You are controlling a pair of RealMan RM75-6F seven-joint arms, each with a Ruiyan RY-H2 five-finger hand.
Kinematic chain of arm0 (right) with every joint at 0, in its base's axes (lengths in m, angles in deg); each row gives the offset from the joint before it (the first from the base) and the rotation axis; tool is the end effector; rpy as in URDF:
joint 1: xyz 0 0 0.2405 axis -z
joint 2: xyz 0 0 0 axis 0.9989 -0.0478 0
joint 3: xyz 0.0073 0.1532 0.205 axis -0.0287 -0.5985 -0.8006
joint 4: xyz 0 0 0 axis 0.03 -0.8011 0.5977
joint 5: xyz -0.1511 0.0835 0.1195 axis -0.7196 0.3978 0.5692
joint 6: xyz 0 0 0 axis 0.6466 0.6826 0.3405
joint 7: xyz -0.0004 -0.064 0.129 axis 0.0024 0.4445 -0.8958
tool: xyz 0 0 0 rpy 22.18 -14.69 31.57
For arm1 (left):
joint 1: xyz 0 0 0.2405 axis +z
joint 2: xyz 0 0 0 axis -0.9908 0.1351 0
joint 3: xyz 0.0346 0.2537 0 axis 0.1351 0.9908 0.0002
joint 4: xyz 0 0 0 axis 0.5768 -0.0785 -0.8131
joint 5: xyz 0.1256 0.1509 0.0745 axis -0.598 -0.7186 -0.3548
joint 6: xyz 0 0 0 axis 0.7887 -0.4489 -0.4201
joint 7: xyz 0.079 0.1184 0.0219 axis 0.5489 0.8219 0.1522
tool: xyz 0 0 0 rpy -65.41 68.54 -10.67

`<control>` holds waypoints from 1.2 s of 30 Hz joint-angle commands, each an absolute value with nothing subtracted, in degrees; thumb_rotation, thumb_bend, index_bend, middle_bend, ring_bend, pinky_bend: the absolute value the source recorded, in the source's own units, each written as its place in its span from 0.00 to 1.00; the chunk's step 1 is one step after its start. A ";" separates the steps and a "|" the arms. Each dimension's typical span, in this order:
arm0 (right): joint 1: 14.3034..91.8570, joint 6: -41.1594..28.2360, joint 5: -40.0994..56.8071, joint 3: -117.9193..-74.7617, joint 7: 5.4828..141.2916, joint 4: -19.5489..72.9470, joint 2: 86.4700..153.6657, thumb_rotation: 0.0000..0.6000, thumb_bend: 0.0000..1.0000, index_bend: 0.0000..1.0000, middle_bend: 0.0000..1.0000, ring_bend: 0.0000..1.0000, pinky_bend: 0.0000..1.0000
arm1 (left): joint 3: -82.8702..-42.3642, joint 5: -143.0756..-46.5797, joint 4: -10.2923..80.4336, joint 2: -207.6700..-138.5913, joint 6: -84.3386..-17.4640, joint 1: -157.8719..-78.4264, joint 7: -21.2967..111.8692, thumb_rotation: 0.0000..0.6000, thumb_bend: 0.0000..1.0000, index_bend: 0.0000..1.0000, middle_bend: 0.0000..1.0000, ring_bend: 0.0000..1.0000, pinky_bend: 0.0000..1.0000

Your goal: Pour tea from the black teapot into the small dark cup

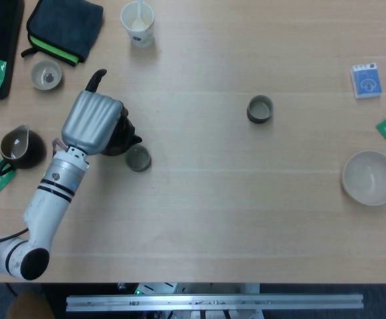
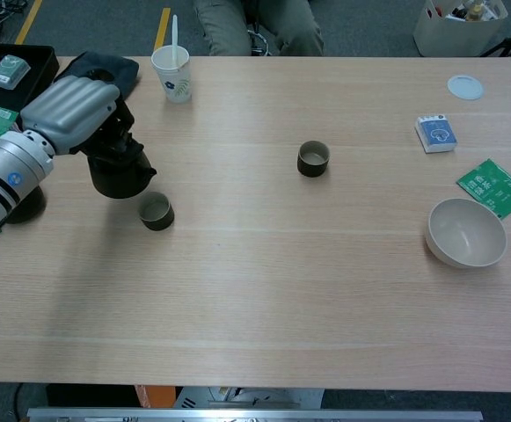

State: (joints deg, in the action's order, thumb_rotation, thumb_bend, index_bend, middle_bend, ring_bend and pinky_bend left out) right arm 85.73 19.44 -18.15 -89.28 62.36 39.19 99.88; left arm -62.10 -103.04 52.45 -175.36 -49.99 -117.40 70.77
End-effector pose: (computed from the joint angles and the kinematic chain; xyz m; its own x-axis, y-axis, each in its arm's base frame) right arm -0.3271 -0.1642 0.1827 0.3004 0.0637 0.9517 -0.9530 -0.0214 0.3023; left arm -0.1727 0.3126 0.0098 0.5164 0.1493 0.8433 0.8242 -0.3540 -0.4420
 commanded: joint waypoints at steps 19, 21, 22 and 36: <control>85.51 18.83 -17.61 -89.56 63.88 40.40 99.80 1.00 0.21 0.26 0.30 0.21 0.31 | -63.98 -102.82 40.66 -177.32 -45.48 -118.64 56.59 0.68 0.34 0.86 1.00 0.84 0.11; 85.48 18.72 -17.52 -89.57 63.96 40.44 99.82 1.00 0.21 0.26 0.30 0.21 0.31 | -64.10 -102.62 39.04 -178.01 -45.17 -118.67 55.52 0.68 0.34 0.86 0.99 0.84 0.11; 85.47 18.67 -17.49 -89.57 63.98 40.44 99.83 1.00 0.21 0.26 0.30 0.21 0.31 | -64.18 -102.45 38.33 -178.31 -44.97 -118.70 55.13 0.67 0.34 0.86 0.99 0.84 0.11; 85.47 18.28 -16.91 -89.69 63.95 40.24 99.95 1.00 0.21 0.26 0.30 0.21 0.31 | -64.77 -101.33 28.61 -182.44 -42.49 -119.01 49.81 0.68 0.34 0.85 0.97 0.82 0.11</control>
